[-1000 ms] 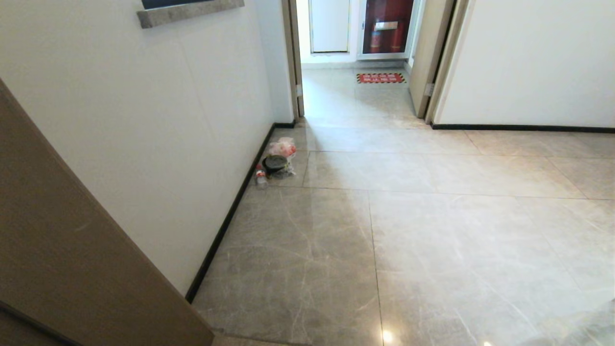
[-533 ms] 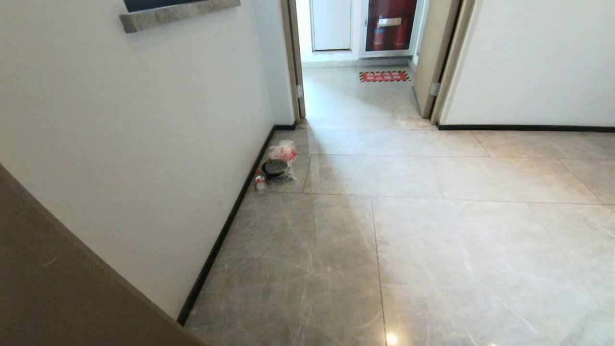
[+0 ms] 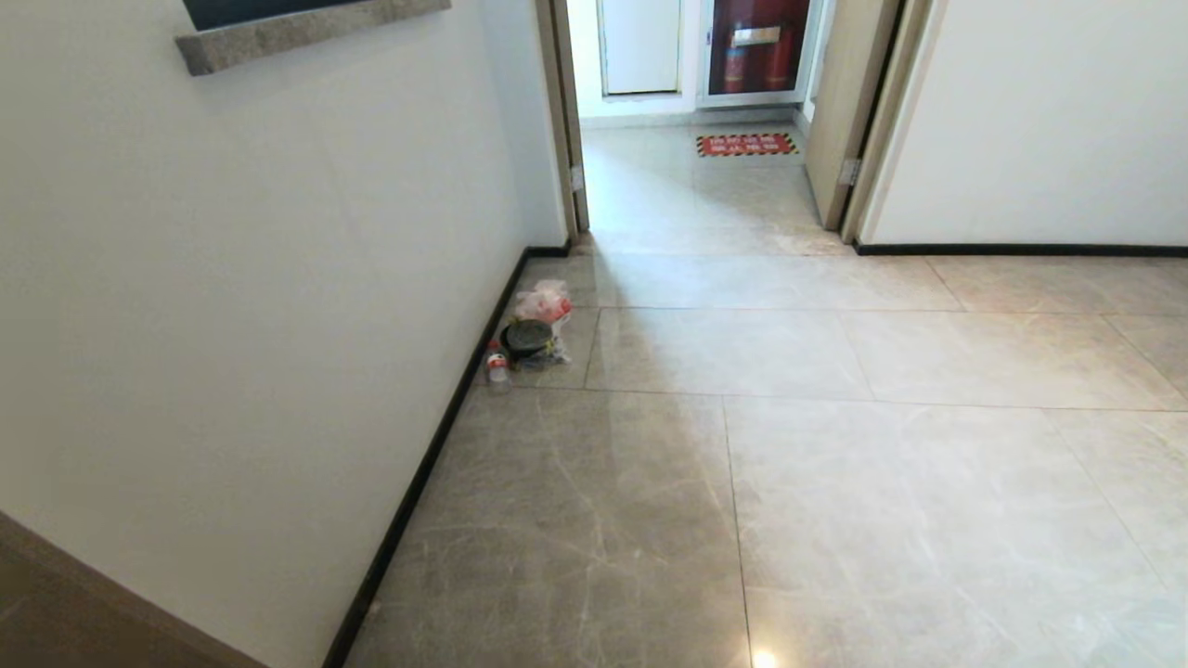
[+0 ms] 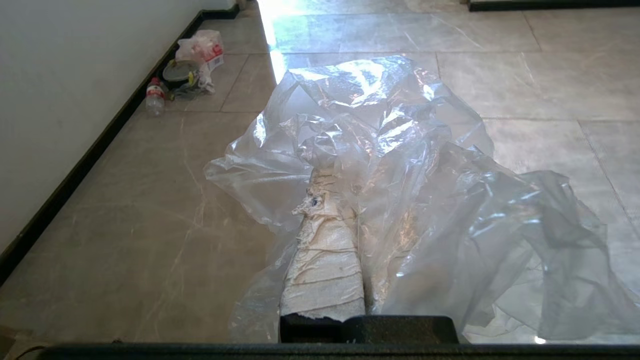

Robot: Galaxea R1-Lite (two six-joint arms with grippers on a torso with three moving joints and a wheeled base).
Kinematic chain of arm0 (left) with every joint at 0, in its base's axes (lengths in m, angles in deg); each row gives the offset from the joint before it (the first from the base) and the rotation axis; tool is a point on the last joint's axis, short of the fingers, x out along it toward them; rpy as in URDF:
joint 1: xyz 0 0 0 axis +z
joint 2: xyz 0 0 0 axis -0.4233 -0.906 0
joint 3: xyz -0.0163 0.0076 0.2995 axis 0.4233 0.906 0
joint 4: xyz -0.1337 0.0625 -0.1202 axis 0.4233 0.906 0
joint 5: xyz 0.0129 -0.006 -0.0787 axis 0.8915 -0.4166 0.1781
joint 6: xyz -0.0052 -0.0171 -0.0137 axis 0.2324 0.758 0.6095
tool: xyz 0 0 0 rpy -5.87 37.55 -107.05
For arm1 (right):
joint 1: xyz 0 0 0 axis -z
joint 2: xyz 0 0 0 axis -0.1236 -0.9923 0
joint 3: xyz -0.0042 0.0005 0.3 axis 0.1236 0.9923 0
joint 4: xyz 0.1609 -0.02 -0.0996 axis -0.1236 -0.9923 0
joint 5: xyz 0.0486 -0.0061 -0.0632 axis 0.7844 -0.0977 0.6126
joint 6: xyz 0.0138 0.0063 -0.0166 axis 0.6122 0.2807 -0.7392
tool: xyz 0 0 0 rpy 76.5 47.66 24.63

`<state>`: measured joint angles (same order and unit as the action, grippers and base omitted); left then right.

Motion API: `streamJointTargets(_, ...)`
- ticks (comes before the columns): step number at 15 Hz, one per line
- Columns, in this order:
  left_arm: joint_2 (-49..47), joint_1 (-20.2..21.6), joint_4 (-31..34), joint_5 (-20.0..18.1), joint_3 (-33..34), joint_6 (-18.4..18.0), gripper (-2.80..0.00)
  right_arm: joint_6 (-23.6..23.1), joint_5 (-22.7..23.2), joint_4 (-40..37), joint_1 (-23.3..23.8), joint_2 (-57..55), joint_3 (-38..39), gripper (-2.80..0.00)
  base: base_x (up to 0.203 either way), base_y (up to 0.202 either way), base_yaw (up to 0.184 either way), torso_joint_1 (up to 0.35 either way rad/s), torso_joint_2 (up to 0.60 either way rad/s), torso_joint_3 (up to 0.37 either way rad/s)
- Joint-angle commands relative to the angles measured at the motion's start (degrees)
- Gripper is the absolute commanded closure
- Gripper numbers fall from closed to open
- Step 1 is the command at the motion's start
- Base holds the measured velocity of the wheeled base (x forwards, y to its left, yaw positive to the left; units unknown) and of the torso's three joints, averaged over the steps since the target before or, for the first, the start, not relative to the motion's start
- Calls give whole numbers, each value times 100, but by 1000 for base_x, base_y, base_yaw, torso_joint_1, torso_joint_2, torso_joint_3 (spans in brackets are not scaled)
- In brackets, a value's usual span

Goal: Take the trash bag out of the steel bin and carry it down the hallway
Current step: Put the trash bag at the door

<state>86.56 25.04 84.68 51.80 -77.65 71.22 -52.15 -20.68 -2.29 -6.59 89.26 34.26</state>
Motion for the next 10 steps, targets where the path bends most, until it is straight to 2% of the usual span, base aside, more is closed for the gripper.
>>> streamJointTargets(1, 0, 0, -3, 1, 0, 1, 0, 1, 3, 2, 2, 1, 9, 0, 186, 0, -2, -2, 4, 2)
streamJointTargets(10, 0, 0, -4, 1, 0, 1, 0, -6, 3, 11, 2, 1, 9, 0, 198, 0, 1, 1, 2, 0)
